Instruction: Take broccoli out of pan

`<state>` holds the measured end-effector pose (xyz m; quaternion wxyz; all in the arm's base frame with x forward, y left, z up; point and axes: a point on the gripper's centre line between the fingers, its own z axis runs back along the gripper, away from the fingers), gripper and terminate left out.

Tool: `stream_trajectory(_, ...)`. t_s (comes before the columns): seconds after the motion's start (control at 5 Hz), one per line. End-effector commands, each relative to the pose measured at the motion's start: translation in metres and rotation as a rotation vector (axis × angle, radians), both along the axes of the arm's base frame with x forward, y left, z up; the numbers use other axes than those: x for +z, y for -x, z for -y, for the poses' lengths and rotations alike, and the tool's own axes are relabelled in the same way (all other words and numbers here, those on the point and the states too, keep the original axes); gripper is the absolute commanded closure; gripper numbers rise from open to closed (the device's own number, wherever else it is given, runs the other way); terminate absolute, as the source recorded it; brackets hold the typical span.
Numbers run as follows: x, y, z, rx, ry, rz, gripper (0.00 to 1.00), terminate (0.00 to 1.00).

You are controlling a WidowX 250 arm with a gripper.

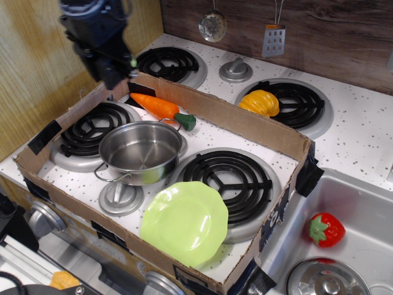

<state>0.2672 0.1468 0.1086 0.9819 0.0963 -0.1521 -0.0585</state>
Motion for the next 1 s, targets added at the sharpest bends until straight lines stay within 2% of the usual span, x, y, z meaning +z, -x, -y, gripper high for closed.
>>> stream_trajectory(0.0, -0.002, -0.022, -0.039, -0.123, 0.012, 0.020, 1.00, 0.00)
stream_trajectory(0.6, -0.029, -0.060, -0.030, -0.188, 0.047, 0.034, 1.00, 0.00)
stream_trajectory(0.8, -0.037, -0.060, -0.030, -0.215, 0.064, 0.042, 0.00, 0.00)
